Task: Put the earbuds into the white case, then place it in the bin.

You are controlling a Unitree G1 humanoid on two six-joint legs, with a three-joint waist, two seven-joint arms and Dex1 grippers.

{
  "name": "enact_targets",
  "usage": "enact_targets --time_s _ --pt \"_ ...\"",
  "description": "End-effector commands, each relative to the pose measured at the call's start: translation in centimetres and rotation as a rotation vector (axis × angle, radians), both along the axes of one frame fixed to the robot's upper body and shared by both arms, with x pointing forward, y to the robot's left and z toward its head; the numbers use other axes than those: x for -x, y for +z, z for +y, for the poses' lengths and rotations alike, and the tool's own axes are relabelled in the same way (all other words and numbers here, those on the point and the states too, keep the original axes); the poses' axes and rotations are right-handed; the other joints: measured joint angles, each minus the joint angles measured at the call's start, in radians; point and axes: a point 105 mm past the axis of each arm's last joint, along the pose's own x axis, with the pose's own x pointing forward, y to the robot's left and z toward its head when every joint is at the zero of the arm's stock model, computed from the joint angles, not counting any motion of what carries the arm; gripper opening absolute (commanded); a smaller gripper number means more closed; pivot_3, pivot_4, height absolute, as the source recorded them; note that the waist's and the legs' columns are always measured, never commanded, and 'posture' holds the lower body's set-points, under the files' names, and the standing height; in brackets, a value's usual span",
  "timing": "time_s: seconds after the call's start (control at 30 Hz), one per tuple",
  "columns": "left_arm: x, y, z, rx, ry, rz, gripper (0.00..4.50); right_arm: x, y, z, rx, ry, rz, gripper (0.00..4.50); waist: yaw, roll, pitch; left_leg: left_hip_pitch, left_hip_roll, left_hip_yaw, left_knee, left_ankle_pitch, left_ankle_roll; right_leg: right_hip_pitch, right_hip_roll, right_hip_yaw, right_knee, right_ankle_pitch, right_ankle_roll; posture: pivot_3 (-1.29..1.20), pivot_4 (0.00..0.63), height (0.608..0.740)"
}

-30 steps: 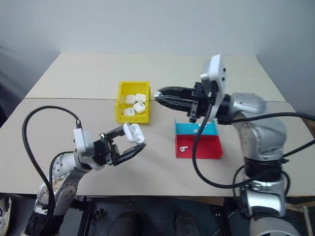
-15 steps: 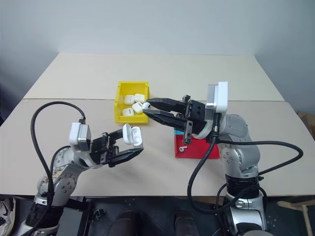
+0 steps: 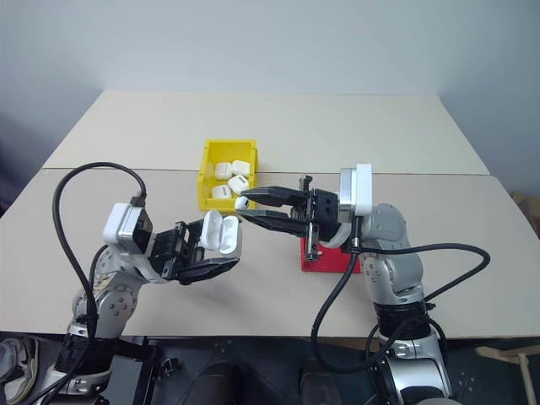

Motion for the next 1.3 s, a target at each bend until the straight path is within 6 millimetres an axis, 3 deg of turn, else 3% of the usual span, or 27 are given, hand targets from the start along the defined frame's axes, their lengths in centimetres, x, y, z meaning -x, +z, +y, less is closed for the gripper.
enact_targets --time_s 0.03,0.33,1.3 --pt "0.1 0.4 0.0 0.019 -0.016 -0.053 2.78 0.9 0.8 0.2 -0.028 0.024 -0.053 0.66 0.000 0.000 0.000 0.000 0.000 0.000 0.000 0.000 0.000 0.000 0.000 0.000 0.000 0.000 0.000 0.00 0.150 0.740" --pt "0.2 0.4 -0.7 0.005 -0.045 -0.062 2.78 1.1 -0.5 1.1 0.001 0.049 -0.032 0.66 0.002 0.000 0.000 0.000 0.000 0.000 0.000 0.000 0.000 0.000 0.000 0.000 0.000 0.000 0.000 0.00 0.150 0.740" --pt "0.4 -0.1 -0.7 -0.043 -0.035 -0.061 2.78 0.8 -2.4 1.4 0.100 0.039 -0.059 0.66 0.002 0.000 0.000 0.000 0.000 0.000 0.000 0.000 0.000 0.000 0.000 0.000 0.000 0.000 0.000 0.00 0.150 0.740"
